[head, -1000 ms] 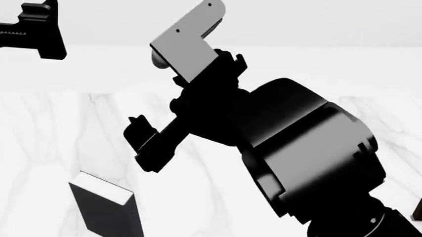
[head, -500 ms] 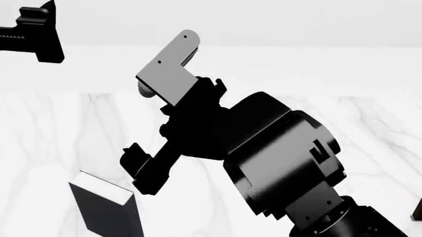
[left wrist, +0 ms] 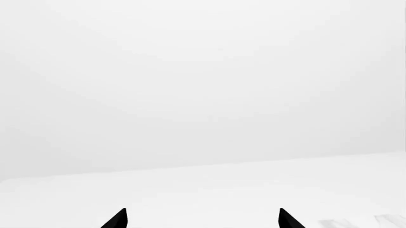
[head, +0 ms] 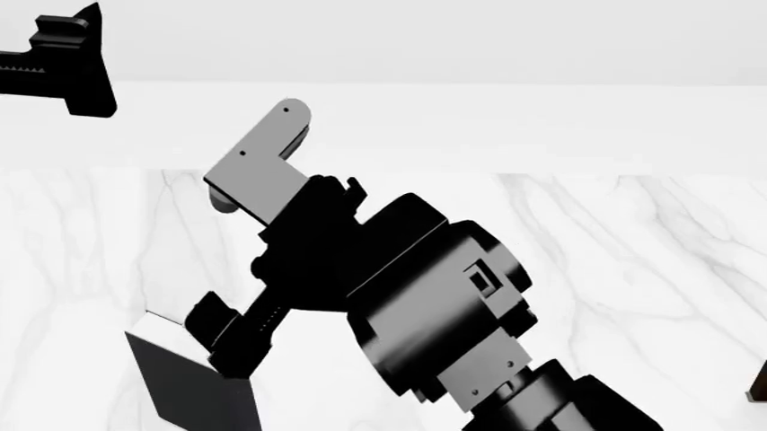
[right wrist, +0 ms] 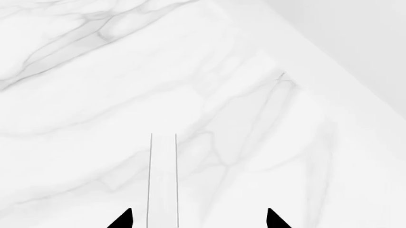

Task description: Pick up the book on the left and place it on top of the shelf.

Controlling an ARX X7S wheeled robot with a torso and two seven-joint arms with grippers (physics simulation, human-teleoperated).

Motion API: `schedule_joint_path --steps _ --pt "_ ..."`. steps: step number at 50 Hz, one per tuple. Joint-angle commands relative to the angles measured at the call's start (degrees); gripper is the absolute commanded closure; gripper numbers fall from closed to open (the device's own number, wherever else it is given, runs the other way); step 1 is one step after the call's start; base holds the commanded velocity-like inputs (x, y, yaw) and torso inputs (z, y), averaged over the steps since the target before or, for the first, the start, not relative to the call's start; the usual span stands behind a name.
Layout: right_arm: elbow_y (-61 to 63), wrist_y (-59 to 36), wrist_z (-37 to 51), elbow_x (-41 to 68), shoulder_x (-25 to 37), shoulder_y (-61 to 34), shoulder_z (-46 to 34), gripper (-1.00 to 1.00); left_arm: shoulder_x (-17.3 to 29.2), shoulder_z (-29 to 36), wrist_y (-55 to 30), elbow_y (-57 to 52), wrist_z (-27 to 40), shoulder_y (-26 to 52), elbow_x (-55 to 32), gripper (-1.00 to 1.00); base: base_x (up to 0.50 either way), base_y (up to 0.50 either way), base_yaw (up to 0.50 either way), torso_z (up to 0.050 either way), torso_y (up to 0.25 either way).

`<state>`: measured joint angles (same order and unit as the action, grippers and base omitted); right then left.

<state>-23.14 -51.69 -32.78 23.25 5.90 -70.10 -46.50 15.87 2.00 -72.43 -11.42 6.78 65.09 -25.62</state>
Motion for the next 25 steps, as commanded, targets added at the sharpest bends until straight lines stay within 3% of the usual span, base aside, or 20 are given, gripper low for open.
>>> schedule_joint_path --steps 1,14,25 --pt "-4.90 2.80 -0.04 -0.64 -2.96 0.15 -1.76 -1.00 0.10 -0.05 0.11 0.02 0.07 -0.13 -0.30 -1.00 0.00 0.00 0.00 0.000 0.000" --pt "-13.88 8.84 1.47 3.54 -5.78 -0.46 -8.22 -1.00 0.63 -0.46 -0.36 -0.95 0.30 -0.42 -0.86 -1.00 0.00 0.00 0.00 0.000 0.000" --pt "-22.67 19.31 7.45 23.02 -5.87 -3.72 -28.94 -1.00 0.89 -0.37 -0.06 -0.87 0.46 -0.72 -1.01 -1.00 0.00 0.00 0.00 0.000 0.000"
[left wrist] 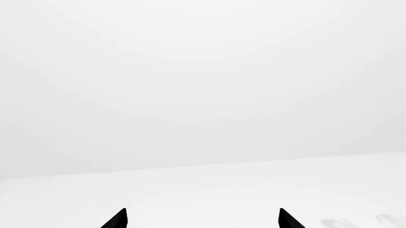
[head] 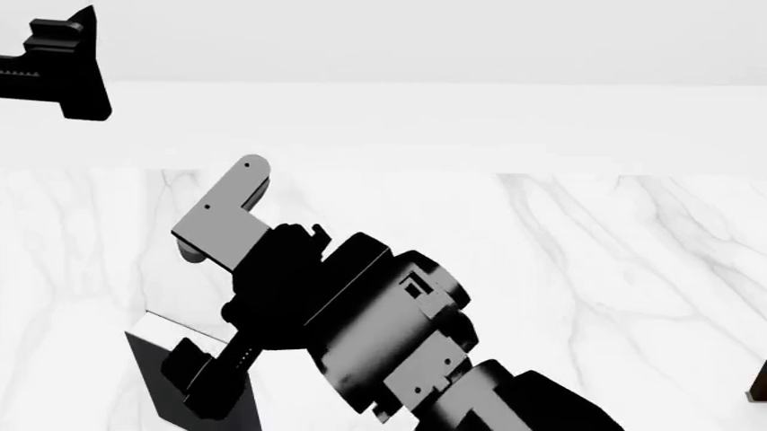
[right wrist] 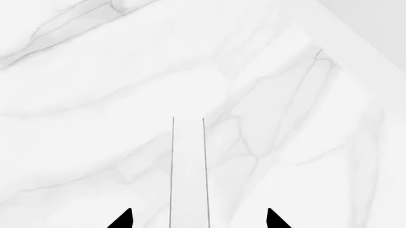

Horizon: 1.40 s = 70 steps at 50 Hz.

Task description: Pick up the book on the left and place it on top of the shelf.

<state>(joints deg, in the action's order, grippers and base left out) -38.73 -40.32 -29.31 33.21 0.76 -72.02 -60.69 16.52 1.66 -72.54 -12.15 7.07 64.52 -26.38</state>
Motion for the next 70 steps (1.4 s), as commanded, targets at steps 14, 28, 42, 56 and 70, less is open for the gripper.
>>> schedule_joint_path --steps 14,28,42,56,70 --pt "-10.15 9.67 8.13 24.07 -0.76 -2.90 -26.81 -1.00 0.49 -0.43 -0.62 -1.02 0.67 -0.44 -0.82 -1.00 0.00 0.00 0.00 0.000 0.000" --pt "-10.50 10.15 8.27 24.64 -0.76 -2.70 -27.54 -1.00 0.86 -0.71 -0.39 -1.08 0.83 -1.04 -1.20 -1.00 0.00 0.00 0.00 0.000 0.000" --pt "-9.80 11.09 7.49 24.24 -0.76 -2.01 -27.38 -1.00 1.17 -0.95 -0.17 -1.66 0.87 -1.86 -1.76 -1.00 0.00 0.00 0.00 0.000 0.000" --pt "-9.27 13.16 7.80 25.05 -0.76 -2.51 -27.47 -1.00 1.67 0.33 -0.22 -1.68 0.69 -2.36 -2.01 -1.00 0.00 0.00 0.00 0.000 -0.027" --pt "-9.36 14.27 7.80 24.38 -0.76 -2.90 -27.43 -1.00 1.66 0.00 0.75 -1.51 0.28 -2.81 -2.69 -1.00 0.00 0.00 0.00 0.000 -0.142"
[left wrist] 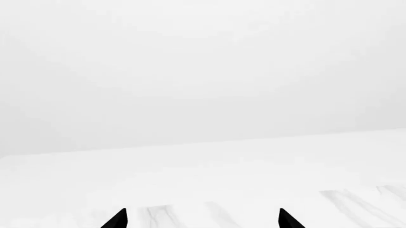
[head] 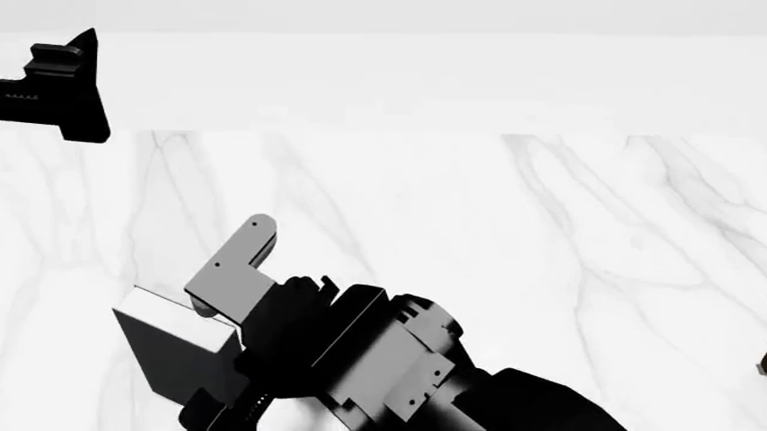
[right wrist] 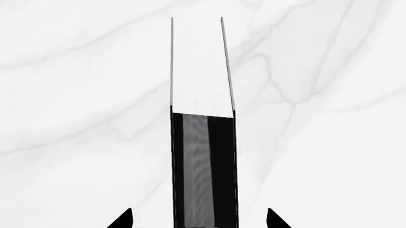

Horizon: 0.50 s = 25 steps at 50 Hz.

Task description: Pick up the book on the left and place it on top of the shelf.

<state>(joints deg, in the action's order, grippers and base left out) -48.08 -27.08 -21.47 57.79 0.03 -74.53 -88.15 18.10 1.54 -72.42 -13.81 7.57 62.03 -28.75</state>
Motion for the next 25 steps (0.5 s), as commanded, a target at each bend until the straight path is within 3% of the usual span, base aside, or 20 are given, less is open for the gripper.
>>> schedule_joint_path --steps 1,7,8,25 --pt "-0.05 1.12 -0.11 -0.17 -0.02 -0.44 0.04 -1.00 0.10 0.16 0.64 0.16 -0.20 -0.32 -0.34 -1.00 0.00 0.00 0.00 0.000 0.000" --pt "0.05 2.47 -0.03 0.10 -0.02 -0.84 0.12 -1.00 0.21 0.16 0.61 0.11 -0.04 -0.34 -0.45 -1.00 0.00 0.00 0.00 0.000 0.000" --pt "0.12 3.46 0.21 -0.02 -0.02 -0.72 0.20 1.00 0.22 0.19 0.63 0.12 -0.04 -0.39 -0.47 -1.00 0.00 0.00 0.00 0.000 0.000" --pt "0.05 4.33 0.80 0.96 -0.02 -0.58 0.00 1.00 0.30 -0.53 0.42 -0.21 0.25 -0.58 -1.28 -1.00 0.00 0.00 0.00 0.000 0.000"
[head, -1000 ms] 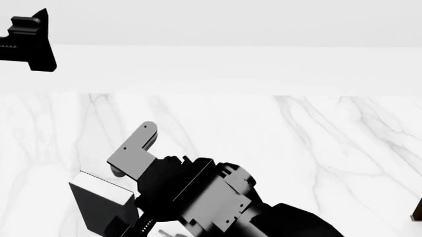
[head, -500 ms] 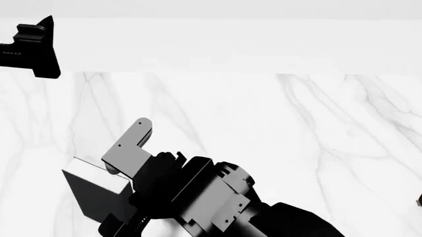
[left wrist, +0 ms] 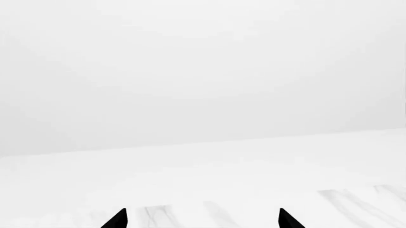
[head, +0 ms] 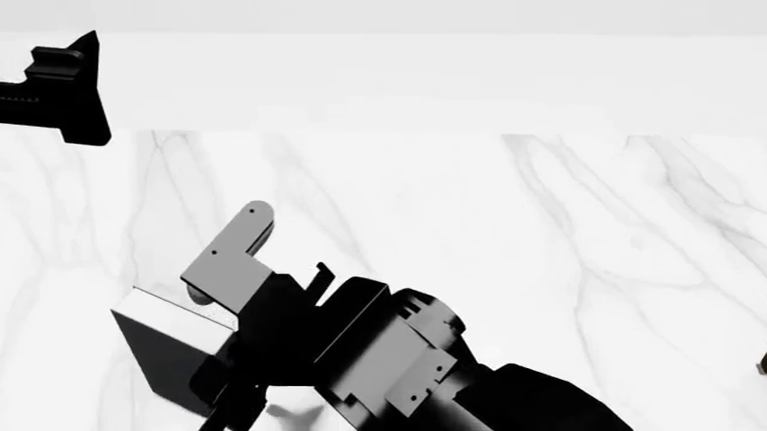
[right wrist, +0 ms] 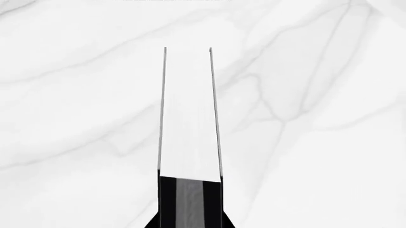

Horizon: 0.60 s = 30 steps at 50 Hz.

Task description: Pick up the book on the left and place it on top of the shelf.

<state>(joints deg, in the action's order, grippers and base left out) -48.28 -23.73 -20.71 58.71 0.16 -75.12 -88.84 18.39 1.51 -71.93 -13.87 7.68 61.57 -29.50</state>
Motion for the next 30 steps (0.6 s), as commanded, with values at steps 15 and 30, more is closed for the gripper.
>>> schedule_joint_path --steps 15,30 --pt "-0.18 1.41 0.42 1.38 -0.15 -1.66 0.70 1.00 -0.12 -1.16 -0.70 -0.10 0.04 0.17 -1.68 -1.00 0.00 0.00 0.00 0.000 0.162" --pt "-0.90 1.95 0.80 1.45 -0.12 -4.12 1.18 1.00 -0.12 -0.79 -0.33 -0.15 0.79 0.59 -1.61 -1.00 0.00 0.00 0.00 0.000 0.224"
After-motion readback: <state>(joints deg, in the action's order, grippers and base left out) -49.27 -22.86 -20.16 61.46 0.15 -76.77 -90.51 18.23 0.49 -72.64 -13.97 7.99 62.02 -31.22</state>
